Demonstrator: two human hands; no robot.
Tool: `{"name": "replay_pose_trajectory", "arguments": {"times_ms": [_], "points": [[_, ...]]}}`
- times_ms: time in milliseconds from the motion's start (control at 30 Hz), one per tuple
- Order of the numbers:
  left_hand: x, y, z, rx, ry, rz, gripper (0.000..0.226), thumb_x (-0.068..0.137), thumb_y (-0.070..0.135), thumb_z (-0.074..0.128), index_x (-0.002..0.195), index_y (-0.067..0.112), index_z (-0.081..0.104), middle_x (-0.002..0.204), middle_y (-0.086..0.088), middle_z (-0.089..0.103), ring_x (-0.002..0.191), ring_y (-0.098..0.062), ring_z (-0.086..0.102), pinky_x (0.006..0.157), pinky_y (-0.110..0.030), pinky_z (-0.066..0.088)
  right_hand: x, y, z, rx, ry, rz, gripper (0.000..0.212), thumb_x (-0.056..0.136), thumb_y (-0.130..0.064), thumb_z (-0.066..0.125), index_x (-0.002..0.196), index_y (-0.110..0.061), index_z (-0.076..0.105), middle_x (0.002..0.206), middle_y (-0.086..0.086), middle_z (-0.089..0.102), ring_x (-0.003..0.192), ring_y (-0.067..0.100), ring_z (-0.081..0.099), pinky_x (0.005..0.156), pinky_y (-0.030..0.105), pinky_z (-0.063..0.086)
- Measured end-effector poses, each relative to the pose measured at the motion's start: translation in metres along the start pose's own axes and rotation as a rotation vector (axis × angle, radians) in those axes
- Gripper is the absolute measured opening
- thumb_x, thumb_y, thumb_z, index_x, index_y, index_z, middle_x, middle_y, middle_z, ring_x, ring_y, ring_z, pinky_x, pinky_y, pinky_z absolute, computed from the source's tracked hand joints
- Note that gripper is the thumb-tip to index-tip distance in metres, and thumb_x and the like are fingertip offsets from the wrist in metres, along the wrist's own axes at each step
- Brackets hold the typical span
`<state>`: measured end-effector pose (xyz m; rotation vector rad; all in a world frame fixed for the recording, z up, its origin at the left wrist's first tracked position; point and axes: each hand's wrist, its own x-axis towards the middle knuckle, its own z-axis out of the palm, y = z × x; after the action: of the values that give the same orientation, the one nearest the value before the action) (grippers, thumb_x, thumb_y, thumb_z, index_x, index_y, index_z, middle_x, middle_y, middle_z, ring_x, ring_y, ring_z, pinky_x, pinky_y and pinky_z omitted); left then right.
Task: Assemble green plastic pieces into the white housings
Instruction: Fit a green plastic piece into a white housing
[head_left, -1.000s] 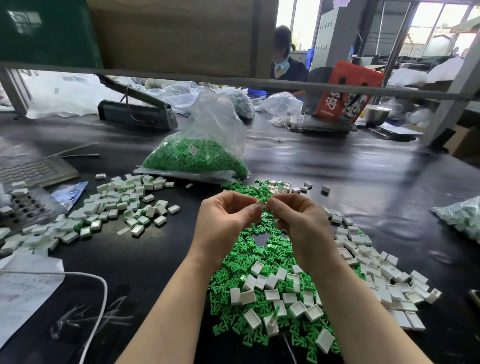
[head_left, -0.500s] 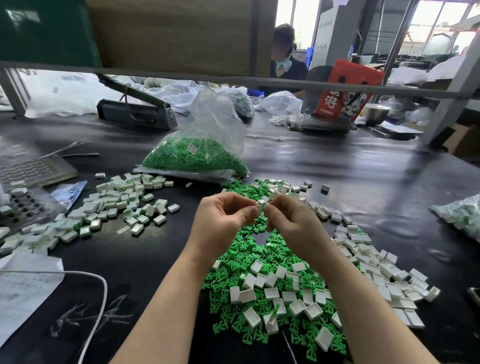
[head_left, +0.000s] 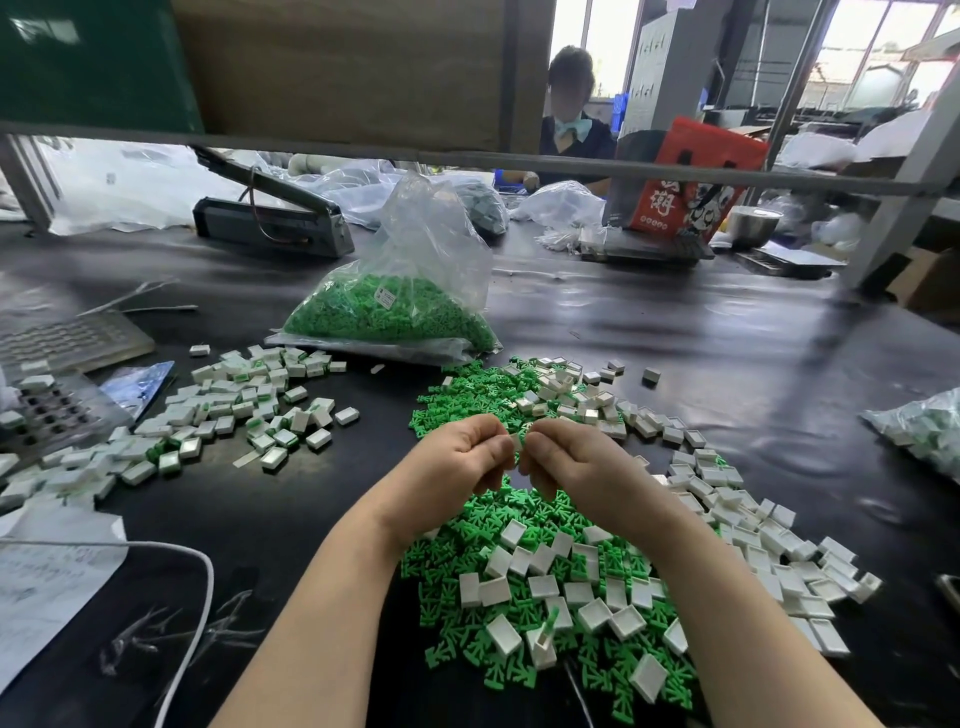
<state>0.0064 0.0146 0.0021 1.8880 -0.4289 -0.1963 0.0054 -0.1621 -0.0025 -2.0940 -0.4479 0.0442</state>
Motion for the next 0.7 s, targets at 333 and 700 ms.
{"name": "replay_pose_trajectory", "arguments": {"times_ms": [333, 700], "points": [[-0.003, 0.002, -0.002, 0.142, -0.058, 0.041, 0.019, 0.100, 0.020, 0.052, 0.084, 0.010, 0.055, 0.074, 0.002, 0.049, 0.072, -0.012, 0.043, 0.070, -0.031, 0.037, -0.003, -0.003, -0.008, -0.049, -0.113, -0.027, 0.035, 0.100, -0.019, 0.050, 0.066, -0.024, 0.053, 0.065, 0.002, 0.047, 0.057, 0.011, 0.039, 0.055, 0.028, 0.033], [-0.005, 0.002, -0.008, 0.231, -0.123, 0.028, 0.021, 0.099, 0.020, 0.052, 0.079, 0.021, 0.055, 0.074, -0.003, 0.045, 0.069, -0.016, 0.040, 0.064, -0.035, 0.034, -0.006, -0.008, -0.009, -0.078, -0.197, -0.045, 0.031, 0.100, -0.015, 0.050, 0.069, -0.017, 0.053, 0.068, 0.008, 0.047, 0.062, 0.018, 0.039, 0.060, 0.036, 0.034]]}}
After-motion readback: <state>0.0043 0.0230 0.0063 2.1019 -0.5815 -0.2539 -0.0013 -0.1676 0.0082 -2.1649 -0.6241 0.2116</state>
